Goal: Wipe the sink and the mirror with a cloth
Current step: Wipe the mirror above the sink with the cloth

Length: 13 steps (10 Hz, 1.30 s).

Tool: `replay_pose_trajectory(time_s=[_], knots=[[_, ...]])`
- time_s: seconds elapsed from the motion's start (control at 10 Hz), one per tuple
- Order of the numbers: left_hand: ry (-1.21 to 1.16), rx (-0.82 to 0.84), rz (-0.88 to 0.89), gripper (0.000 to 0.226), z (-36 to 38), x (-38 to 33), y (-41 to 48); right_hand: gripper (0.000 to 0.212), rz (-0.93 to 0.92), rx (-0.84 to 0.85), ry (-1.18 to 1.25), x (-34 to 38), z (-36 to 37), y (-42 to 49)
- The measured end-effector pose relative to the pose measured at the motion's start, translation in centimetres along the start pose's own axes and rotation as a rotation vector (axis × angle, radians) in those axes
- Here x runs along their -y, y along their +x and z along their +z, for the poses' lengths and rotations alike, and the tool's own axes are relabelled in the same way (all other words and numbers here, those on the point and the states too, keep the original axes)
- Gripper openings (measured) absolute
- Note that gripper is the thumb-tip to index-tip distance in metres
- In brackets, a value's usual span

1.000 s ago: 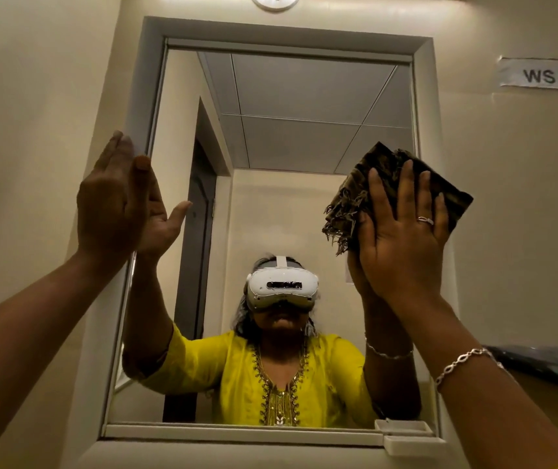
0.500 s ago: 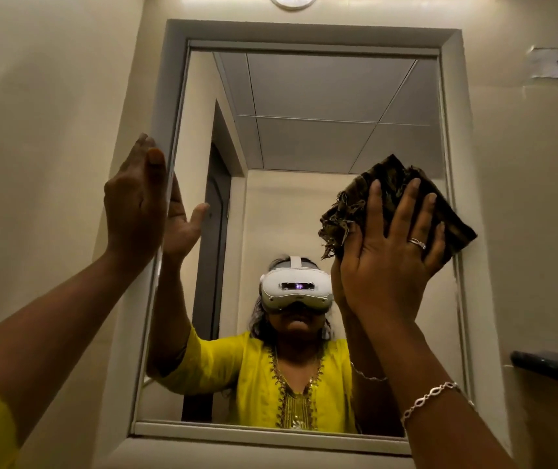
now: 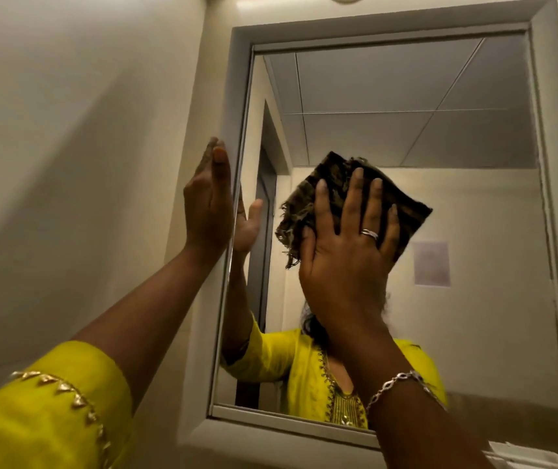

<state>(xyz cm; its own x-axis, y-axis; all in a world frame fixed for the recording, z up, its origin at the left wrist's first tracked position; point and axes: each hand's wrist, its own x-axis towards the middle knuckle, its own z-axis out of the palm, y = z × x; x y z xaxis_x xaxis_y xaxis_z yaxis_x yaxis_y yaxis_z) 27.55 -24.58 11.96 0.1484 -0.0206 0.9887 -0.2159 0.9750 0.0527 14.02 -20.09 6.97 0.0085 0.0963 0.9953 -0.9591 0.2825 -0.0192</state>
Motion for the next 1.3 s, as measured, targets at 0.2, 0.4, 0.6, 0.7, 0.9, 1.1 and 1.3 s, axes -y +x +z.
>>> replay_pose_trajectory(time_s=[0.2,0.4,0.6,0.7,0.9,1.1,1.3], knots=[[-0.195,-0.028,-0.135,0.115,-0.2,1.4,0.4,0.057,-0.084,0.049,0.070,3.6,0.6,0.4],[-0.233,0.019,-0.133,0.111,-0.2,1.8,0.7,0.059,-0.194,0.045,0.058,6.0,1.9,0.8],[-0.254,0.031,-0.130,0.108,-0.2,2.2,0.9,0.060,-0.338,0.071,0.073,5.0,1.6,0.3],[-0.140,0.021,-0.089,0.109,0.0,1.9,0.9,0.062,-0.386,0.110,0.096,4.2,1.2,-0.2],[0.165,0.001,-0.019,0.106,0.4,1.7,0.9,0.054,-0.421,0.159,0.128,1.4,0.4,-1.3],[0.345,-0.036,0.012,0.061,0.9,1.5,0.7,0.053,-0.391,0.143,0.094,-2.5,-0.8,-1.4],[0.439,-0.043,0.057,0.064,1.0,1.9,0.6,0.054,-0.352,0.119,0.058,-6.2,-1.7,-1.3]])
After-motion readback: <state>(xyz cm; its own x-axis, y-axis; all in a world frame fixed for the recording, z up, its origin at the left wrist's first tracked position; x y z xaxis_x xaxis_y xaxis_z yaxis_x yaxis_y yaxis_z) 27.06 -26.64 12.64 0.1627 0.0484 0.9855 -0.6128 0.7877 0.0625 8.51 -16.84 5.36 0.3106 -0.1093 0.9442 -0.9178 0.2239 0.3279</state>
